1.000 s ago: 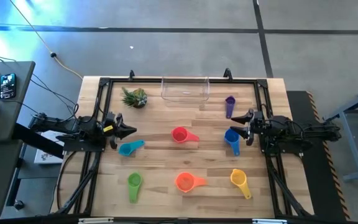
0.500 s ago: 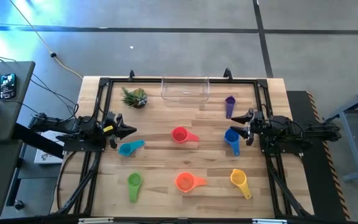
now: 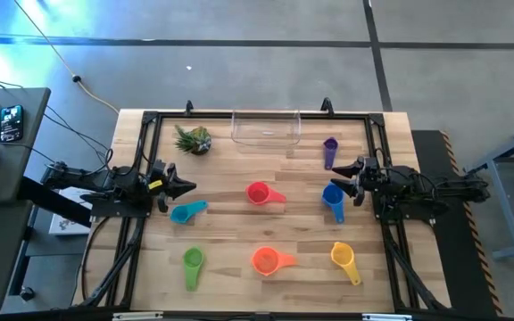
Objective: Nest measuring cups in basket
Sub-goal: Stack the red measuring cup on the orange measuring cup
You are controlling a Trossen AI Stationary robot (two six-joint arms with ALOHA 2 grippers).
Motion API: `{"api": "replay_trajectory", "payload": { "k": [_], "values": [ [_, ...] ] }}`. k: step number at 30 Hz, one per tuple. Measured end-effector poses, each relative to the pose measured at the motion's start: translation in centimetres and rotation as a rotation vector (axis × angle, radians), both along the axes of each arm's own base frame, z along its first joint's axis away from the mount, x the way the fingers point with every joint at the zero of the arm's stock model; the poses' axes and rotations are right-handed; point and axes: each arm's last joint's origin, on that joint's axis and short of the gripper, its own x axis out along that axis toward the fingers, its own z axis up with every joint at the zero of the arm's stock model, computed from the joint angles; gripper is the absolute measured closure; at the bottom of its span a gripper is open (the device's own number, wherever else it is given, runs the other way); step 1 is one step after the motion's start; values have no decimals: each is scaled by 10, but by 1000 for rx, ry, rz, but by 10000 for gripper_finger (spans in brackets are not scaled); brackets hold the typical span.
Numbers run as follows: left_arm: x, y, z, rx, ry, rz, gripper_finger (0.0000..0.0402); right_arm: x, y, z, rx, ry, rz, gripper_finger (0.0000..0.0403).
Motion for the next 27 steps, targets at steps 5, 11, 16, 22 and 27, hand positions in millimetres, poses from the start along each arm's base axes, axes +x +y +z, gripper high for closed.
{"api": "replay_trajectory", "payload": {
  "k": [5,11,16,22,27],
  "values": [
    [0,0,0,-28,-2,14,400,0,0,0,20,-5,-1,164],
    [0,2,6,-104,-68,77,397,0,0,0,60,-14,-5,164],
    [-2,3,19,-31,-188,92,397,0,-1,1,124,-38,-42,164],
    [-5,4,37,29,-245,132,397,0,-2,6,205,-126,-65,164],
    [-3,4,63,132,-226,159,397,-1,-3,11,231,-186,-117,164]
  ]
}}
